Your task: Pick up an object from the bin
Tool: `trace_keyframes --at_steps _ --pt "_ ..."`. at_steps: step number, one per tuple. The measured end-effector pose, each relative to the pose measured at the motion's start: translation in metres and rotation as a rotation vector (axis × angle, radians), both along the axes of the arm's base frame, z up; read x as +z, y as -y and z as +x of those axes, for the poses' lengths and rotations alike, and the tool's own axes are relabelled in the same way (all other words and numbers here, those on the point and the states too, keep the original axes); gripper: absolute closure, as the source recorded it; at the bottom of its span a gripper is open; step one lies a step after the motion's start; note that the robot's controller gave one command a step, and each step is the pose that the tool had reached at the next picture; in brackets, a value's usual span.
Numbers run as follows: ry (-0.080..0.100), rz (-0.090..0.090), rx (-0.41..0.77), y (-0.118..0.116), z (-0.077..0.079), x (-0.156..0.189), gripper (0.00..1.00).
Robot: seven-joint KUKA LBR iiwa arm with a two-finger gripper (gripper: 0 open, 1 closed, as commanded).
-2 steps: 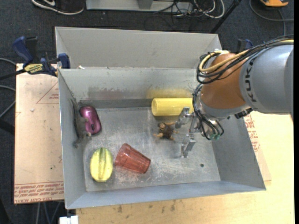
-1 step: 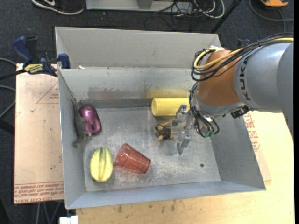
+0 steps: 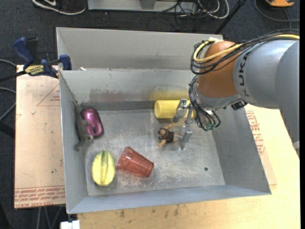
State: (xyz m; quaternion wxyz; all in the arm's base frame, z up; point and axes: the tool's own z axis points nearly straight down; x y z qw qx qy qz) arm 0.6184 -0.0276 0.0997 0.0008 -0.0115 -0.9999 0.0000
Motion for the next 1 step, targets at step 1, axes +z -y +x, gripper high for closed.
trace_keyframes --at_steps 1 --pt "-0.008 -0.001 -0.014 -0.0091 -0.0009 -0.0291 0.00"
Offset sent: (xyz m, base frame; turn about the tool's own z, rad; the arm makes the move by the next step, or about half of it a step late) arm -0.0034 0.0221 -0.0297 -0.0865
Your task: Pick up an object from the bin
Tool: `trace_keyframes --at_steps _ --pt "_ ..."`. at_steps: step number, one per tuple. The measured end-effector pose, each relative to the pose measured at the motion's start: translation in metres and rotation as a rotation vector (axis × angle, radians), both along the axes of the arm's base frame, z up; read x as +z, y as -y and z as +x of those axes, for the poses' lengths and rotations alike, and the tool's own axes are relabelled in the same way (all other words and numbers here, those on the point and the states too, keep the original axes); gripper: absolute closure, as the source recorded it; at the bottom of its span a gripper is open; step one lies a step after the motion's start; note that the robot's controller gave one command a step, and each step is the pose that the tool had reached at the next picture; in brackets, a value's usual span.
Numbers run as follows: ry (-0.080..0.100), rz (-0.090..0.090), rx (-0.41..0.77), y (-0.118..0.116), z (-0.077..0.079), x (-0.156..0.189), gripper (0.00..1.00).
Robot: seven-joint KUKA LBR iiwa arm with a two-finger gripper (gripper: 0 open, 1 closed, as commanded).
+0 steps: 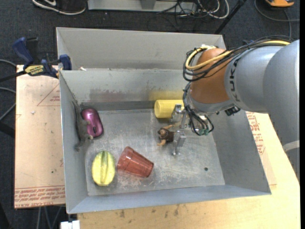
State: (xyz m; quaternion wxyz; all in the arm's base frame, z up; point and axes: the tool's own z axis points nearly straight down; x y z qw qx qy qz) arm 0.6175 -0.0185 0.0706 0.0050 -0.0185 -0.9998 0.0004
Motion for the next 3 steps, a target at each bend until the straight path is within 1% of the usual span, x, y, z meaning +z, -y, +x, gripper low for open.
trace_keyframes --at_steps 1,3 --pt "0.017 -0.001 0.100 -0.0114 0.0005 0.0038 1.00" --pt "0.016 -0.001 0.100 -0.0114 0.0000 0.0064 1.00"
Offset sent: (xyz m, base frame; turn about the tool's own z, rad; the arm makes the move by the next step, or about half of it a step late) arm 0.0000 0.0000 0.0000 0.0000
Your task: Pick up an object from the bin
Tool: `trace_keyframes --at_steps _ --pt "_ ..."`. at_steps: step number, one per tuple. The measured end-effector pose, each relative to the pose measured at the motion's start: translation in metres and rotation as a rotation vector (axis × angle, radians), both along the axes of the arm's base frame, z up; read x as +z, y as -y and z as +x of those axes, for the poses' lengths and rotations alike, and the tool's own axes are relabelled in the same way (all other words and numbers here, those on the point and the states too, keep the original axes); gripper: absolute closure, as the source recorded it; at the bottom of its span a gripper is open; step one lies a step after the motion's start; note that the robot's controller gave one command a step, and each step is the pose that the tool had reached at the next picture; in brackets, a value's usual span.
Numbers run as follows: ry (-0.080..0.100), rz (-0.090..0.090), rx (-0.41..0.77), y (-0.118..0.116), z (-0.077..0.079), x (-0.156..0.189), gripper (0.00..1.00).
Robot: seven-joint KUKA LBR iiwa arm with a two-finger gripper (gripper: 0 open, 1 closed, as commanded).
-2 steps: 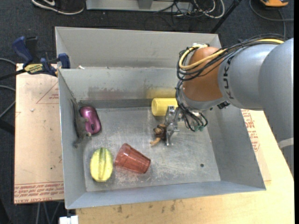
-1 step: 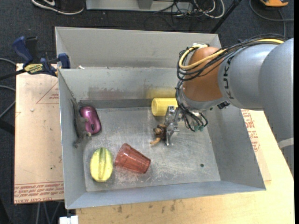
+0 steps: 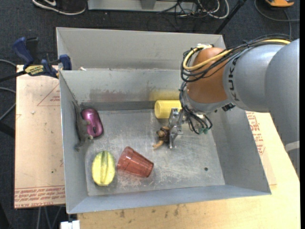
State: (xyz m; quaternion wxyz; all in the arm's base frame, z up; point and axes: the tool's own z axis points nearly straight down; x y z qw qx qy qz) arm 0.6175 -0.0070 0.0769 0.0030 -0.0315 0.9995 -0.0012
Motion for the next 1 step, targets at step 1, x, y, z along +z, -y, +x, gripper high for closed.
trace_keyframes --at_steps 1 --pt "-0.007 0.002 0.000 -0.0008 -0.0018 0.0113 1.00"
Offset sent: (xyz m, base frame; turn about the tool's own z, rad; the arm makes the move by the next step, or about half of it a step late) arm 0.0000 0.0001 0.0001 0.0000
